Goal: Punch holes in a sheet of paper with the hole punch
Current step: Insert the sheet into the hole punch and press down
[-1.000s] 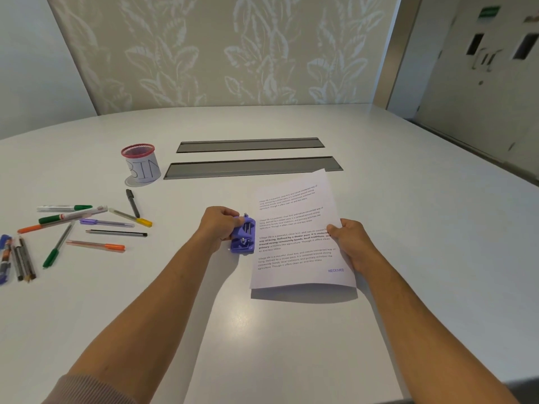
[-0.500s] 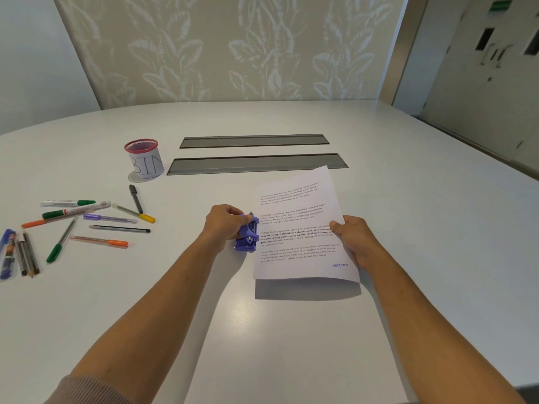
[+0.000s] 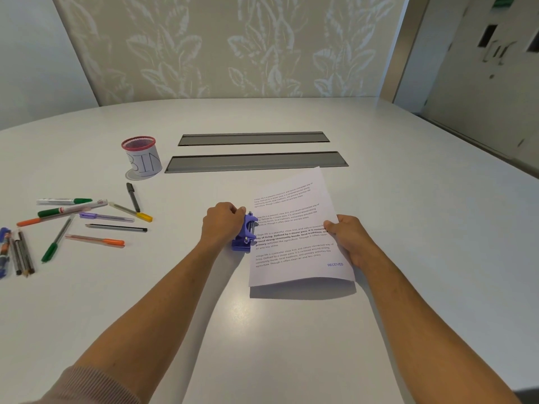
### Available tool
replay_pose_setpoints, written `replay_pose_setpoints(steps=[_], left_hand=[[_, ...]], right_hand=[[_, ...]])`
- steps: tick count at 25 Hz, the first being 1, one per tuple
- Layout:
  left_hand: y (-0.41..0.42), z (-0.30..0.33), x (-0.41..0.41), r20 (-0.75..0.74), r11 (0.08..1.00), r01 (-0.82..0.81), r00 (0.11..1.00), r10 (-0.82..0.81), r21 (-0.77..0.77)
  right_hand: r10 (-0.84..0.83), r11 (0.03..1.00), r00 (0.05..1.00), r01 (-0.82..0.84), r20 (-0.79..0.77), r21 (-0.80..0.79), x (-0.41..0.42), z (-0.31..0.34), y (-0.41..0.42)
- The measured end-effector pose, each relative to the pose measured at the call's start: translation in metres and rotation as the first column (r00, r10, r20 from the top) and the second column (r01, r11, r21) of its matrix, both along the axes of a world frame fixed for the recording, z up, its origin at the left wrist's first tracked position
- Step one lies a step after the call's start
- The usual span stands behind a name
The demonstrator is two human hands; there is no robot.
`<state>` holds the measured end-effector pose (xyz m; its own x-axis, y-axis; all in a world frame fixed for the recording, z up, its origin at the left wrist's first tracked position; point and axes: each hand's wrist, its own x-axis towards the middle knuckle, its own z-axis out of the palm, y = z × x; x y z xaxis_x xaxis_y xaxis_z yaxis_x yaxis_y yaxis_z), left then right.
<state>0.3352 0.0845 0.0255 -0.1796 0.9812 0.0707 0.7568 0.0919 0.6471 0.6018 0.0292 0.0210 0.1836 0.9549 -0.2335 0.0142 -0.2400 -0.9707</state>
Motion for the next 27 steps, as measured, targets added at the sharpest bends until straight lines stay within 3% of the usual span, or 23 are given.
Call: replay_pose_setpoints(steps=[27], left_hand=[[0.004, -0.003, 0.004, -0.014, 1.000, 0.029, 0.999, -0.029, -0.012]], right_hand=[[0.005, 1.000, 0.997, -0.005, 0.073, 0.002, -0.007, -0.011, 0.006]])
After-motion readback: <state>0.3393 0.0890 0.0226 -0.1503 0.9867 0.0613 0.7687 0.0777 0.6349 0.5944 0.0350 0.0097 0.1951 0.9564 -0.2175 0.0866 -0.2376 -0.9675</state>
